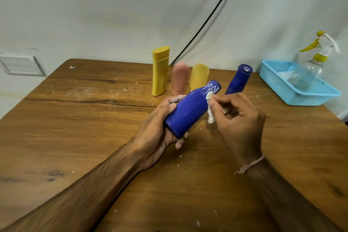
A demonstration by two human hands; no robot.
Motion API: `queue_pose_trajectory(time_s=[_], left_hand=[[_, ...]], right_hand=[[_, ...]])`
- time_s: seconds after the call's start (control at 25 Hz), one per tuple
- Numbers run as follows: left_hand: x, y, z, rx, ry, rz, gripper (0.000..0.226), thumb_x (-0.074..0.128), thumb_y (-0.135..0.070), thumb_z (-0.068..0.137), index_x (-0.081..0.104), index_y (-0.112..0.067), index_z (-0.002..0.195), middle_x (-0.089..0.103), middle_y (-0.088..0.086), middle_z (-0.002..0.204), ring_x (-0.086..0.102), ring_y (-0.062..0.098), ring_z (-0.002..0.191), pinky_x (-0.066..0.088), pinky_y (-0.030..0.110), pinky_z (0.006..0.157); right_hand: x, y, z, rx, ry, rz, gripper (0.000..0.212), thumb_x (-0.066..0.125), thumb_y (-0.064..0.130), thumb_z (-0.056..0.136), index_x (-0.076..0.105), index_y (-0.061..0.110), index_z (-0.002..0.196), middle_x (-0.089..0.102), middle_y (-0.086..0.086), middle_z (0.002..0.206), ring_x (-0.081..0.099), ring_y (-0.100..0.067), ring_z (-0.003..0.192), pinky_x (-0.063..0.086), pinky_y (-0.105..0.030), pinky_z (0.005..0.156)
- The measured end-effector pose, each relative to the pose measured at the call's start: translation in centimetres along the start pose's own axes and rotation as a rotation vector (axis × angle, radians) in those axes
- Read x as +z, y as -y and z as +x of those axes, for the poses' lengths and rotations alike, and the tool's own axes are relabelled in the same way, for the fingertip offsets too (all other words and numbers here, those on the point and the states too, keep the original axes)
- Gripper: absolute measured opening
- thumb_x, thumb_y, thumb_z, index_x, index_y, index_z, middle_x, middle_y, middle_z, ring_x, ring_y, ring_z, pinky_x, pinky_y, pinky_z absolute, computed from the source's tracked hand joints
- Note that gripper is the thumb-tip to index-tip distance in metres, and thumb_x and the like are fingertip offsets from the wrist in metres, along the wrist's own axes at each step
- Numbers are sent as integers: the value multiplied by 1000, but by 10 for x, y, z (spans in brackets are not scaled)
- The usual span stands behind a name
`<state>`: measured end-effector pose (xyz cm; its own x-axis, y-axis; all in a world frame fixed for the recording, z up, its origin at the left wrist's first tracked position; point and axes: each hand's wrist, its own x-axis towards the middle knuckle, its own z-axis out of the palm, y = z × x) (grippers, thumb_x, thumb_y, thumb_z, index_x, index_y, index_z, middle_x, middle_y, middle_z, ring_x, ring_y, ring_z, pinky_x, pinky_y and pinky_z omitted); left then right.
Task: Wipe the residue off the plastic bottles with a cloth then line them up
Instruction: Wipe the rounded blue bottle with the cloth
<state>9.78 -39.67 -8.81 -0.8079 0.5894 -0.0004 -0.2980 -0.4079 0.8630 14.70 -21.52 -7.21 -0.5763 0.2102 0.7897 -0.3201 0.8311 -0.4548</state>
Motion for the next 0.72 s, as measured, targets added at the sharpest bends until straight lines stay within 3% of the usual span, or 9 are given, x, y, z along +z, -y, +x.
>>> queue_pose_trajectory(time_s=[0.16, 0.24, 0.36, 0.44, 0.56, 0.72], left_hand=[[0, -3, -1, -14, -13, -55, 32, 40, -25, 106, 54, -15, 132, 64, 27, 119, 55, 29, 63, 44, 30, 41], [0, -5, -1, -24, -11, -59, 32, 41, -25, 105, 54, -15, 132, 66, 26, 115, 55, 29, 62, 44, 29, 41], [2, -7, -2, -60, 2, -66, 32, 42, -25, 104, 56, -18, 132, 67, 28, 117, 56, 29, 64, 45, 29, 42], [2, -7, -3, -56, 11, -67, 33, 41, -25, 104, 55, -18, 133, 65, 29, 117, 56, 29, 65, 45, 30, 43], [0, -5, -3, -39, 14, -50, 32, 43, -25, 103, 58, -18, 131, 65, 28, 119, 57, 29, 65, 47, 30, 44], [-3, -2, 0, -45, 54, -41, 30, 53, -28, 99, 65, -24, 126, 61, 27, 129, 60, 29, 67, 50, 31, 46]], right_hand=[[-1, 5, -8, -176, 221, 49, 11, 78, 12, 87, 76, 5, 96, 69, -1, 94, 63, -4, 82, 51, -10, 74], [1, 4, -7, -151, 144, 6, 12, 76, 14, 89, 74, 7, 98, 68, 1, 96, 61, -4, 82, 51, -10, 74], [-2, -9, 1, 109, -84, 40, 14, 73, 20, 91, 70, 8, 99, 70, -4, 95, 62, -5, 78, 53, -15, 67], [-3, -11, 0, 85, -72, 41, 13, 73, 18, 91, 70, 7, 97, 69, -6, 92, 63, -8, 77, 53, -17, 66], [-1, -2, -3, -107, 5, -22, 12, 75, 12, 89, 72, 4, 97, 70, -5, 93, 62, -7, 83, 51, -13, 73], [-6, -8, 5, 108, -134, 18, 15, 72, 17, 93, 69, 6, 102, 69, -5, 96, 64, -10, 80, 52, -13, 67]])
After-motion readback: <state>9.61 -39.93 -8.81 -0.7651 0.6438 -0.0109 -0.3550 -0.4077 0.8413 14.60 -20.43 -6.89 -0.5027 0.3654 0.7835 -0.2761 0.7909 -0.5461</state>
